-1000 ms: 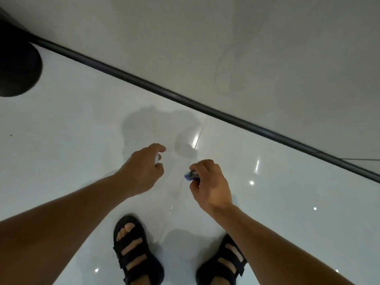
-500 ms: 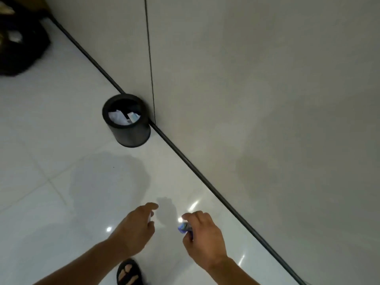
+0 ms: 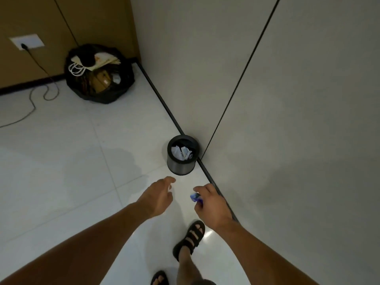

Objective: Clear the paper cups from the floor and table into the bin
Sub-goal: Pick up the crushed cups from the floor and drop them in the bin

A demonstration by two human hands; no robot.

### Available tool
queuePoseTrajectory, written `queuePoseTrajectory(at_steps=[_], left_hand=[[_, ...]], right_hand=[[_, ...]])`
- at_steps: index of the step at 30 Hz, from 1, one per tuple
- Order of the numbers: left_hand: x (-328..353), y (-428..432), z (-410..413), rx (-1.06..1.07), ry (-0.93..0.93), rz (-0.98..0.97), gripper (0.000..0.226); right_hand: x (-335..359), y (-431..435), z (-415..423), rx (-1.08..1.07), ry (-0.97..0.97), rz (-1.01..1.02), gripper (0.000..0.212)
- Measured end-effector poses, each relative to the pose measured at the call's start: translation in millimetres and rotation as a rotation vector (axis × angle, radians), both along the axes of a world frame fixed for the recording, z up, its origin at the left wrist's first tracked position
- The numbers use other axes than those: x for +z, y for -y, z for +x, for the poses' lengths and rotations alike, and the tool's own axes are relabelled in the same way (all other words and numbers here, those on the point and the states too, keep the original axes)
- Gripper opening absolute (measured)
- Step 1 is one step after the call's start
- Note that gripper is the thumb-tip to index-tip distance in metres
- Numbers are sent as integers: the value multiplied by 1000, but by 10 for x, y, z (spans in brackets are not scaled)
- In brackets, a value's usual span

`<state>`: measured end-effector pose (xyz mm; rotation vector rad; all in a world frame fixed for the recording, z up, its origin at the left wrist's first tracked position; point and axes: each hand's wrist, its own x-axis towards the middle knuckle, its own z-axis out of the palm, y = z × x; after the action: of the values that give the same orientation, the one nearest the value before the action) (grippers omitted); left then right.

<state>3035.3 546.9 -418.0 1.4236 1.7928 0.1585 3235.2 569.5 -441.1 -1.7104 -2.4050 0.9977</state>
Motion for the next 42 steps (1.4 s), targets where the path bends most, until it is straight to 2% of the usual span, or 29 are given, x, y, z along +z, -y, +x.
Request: queuePoseTrajectory(at_steps=[5,12,21,25,28,31,34,39,42], left_hand=[[206,-696,-138,17,-41,17,44],[278,-1710,-232,12,-16,39,40],[-225,-2786,-554,-30,25,-73,44],[-679,-3317,-732,-104,144,-136,44],[-1175,-3700,-902,-129,166,-141,45],[-1787,-4026,-988,-146,172,-153,48],[-2440,-4199,-951,-205,181,-171,55],[-3656,-4356,-868,-231,154,-180,55],[-4188,-4451,-801,-264,147,-203,70]], right_hand=[[175,-706,-165,57,-2,36,40],[198,-1591,-319,35,10,36,37],[-112,-2412,-736,-54,3,0,32],[-425,-2764,-945,-144,77,-58,33],[-860,-3041,-1137,-255,85,-90,33],[-1438,-3306,-1353,-376,88,-177,39],[-2157,-3526,-1457,-473,80,-266,35],[-3379,-3785,-1422,-491,118,-317,43],[-3846,-3829,-1357,-487,59,-325,58]])
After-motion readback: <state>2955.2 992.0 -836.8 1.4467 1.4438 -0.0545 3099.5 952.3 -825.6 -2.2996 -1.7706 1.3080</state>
